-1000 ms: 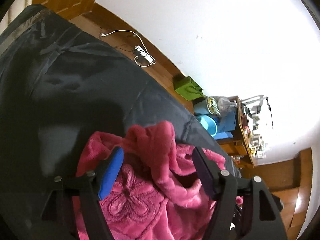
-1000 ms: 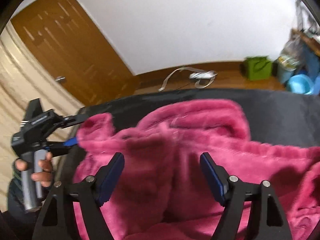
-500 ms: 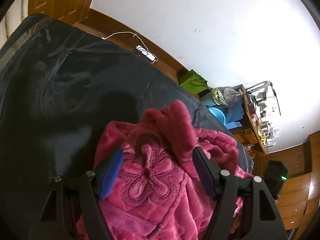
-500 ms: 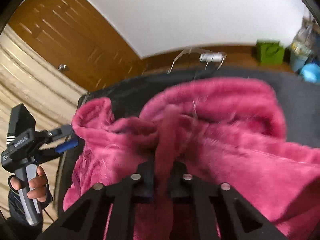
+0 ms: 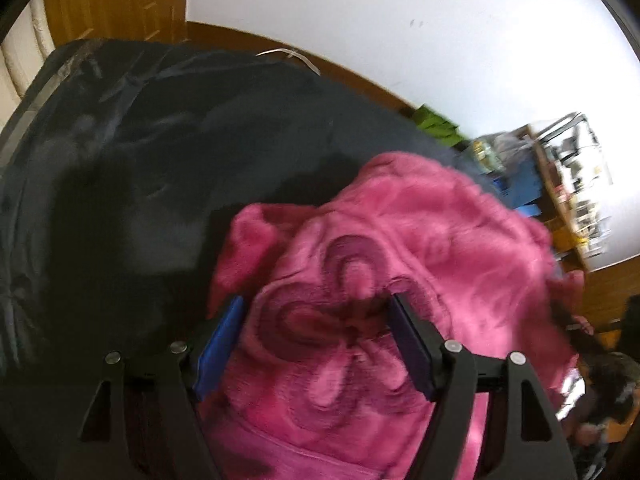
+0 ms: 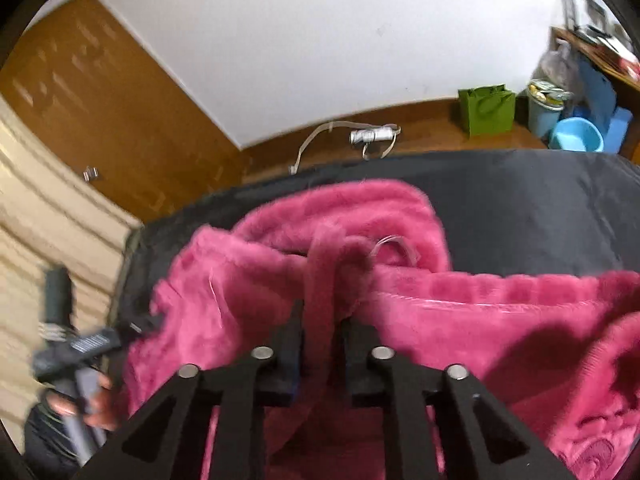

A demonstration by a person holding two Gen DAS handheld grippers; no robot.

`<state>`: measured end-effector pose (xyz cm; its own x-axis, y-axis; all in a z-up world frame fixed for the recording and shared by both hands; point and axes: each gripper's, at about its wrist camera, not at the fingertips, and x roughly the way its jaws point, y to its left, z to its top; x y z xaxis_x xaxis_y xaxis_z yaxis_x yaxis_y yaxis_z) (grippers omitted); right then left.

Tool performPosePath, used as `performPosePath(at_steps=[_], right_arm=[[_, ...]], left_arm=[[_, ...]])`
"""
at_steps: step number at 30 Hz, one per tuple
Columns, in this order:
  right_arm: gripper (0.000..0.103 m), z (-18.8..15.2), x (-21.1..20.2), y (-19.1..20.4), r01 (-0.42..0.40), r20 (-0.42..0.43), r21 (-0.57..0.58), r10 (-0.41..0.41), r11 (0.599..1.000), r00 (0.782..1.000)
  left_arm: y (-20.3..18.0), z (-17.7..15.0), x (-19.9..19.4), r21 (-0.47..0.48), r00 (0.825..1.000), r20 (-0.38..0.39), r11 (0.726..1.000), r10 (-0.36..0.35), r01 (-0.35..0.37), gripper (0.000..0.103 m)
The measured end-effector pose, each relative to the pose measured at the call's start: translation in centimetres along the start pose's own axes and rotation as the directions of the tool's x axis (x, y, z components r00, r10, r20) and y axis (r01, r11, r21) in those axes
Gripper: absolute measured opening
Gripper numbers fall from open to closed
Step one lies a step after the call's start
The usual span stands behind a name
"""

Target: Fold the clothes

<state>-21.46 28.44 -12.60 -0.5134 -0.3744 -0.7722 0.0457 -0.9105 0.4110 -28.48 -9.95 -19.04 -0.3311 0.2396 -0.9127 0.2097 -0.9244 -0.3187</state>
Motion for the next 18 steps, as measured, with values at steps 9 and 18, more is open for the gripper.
performPosePath(at_steps=[9,18], right_arm=[[0.075,-2.2,-8.0,-3.4,0.049,0.126,0.048,-0.055,0.998,0.991],[0.075,-8.4,-9.7,-6.3,0.084,0.085,0.14,-0.096,0.987,0.992]], left_arm=[[1.2,-0.8,0.1,0.053,0.981,0.064,0.981,0.184,-0.187,0.08],[-3.9,-2.5,-4.0,0.163,0.989,0.121,0.981,0.09,-0.109,0.078]])
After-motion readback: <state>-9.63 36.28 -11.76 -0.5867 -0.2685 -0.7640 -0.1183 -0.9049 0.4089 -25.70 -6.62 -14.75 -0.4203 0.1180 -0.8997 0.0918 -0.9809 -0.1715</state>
